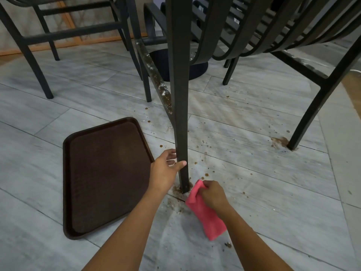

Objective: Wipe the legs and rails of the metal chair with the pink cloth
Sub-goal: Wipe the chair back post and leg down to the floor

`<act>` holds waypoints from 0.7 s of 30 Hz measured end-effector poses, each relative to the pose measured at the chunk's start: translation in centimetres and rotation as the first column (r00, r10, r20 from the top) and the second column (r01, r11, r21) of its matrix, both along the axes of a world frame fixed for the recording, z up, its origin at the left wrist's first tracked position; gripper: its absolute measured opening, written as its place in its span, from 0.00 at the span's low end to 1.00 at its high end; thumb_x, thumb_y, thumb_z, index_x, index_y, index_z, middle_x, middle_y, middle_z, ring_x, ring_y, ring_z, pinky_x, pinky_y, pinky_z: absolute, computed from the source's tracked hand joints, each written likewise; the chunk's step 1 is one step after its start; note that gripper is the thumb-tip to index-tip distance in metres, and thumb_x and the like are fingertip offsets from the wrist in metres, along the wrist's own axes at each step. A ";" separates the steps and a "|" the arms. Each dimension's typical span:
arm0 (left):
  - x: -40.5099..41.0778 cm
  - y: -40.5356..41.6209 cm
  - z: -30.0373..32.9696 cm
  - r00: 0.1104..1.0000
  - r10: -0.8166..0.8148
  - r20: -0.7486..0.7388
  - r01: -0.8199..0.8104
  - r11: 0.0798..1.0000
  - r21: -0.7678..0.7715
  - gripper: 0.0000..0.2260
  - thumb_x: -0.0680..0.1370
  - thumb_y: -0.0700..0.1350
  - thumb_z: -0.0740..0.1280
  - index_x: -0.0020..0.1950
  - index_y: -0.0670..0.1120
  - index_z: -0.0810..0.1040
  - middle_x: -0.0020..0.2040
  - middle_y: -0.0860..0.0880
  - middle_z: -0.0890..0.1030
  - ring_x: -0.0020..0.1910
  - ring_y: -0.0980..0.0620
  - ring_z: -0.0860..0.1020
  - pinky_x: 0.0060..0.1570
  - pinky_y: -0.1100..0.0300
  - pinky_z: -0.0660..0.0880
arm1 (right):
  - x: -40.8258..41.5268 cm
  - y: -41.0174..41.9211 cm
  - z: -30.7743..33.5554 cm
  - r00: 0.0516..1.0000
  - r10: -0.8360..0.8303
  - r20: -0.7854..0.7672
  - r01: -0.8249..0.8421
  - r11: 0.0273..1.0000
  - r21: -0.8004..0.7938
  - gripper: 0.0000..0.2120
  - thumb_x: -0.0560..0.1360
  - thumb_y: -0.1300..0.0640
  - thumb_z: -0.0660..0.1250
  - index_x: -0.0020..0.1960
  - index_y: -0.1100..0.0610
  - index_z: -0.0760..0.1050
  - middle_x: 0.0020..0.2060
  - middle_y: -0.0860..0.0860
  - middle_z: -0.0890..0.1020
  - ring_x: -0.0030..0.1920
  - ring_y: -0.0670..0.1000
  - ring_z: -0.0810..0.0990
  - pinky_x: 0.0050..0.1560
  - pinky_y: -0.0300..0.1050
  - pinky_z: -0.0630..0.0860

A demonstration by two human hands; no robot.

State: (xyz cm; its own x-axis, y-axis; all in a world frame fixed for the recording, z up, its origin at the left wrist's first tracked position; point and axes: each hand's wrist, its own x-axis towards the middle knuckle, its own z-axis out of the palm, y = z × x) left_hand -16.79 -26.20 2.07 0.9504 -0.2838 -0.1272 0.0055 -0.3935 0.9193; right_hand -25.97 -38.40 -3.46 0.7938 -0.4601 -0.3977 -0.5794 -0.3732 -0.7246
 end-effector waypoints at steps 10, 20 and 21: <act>-0.2 0.6 -1.6 0.999 0.005 -0.040 -0.002 0.998 0.056 0.16 0.72 0.45 0.73 0.59 0.42 0.79 0.50 0.45 0.84 0.47 0.55 0.79 0.51 0.66 0.71 | 1.8 2.1 0.8 0.946 -0.289 0.148 0.294 0.956 -0.011 0.06 0.74 0.60 0.66 0.48 0.58 0.81 0.41 0.53 0.84 0.36 0.48 0.76 0.36 0.37 0.67; 0.2 0.6 -2.2 0.999 0.012 -0.042 -0.010 0.999 0.042 0.12 0.72 0.44 0.73 0.54 0.43 0.81 0.42 0.52 0.80 0.42 0.57 0.78 0.40 0.75 0.71 | 3.1 3.9 -0.2 0.954 -0.256 0.155 0.275 0.954 -0.120 0.22 0.72 0.65 0.64 0.22 0.54 0.63 0.18 0.47 0.64 0.21 0.44 0.61 0.21 0.35 0.62; 0.3 0.6 -2.2 0.999 0.013 -0.044 -0.011 0.999 0.040 0.12 0.71 0.44 0.73 0.53 0.43 0.81 0.42 0.51 0.80 0.43 0.55 0.79 0.42 0.71 0.73 | 3.2 3.8 -0.2 0.960 -0.240 0.143 0.259 0.957 -0.131 0.22 0.72 0.64 0.64 0.22 0.54 0.62 0.18 0.47 0.64 0.21 0.44 0.61 0.20 0.35 0.59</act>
State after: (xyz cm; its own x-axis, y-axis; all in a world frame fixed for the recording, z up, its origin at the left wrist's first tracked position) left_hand -16.54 -25.65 -0.17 0.9470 -0.2664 -0.1796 0.0503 -0.4292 0.9018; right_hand -22.74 -34.64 -3.66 0.6848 -0.6960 -0.2161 -0.5766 -0.3361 -0.7447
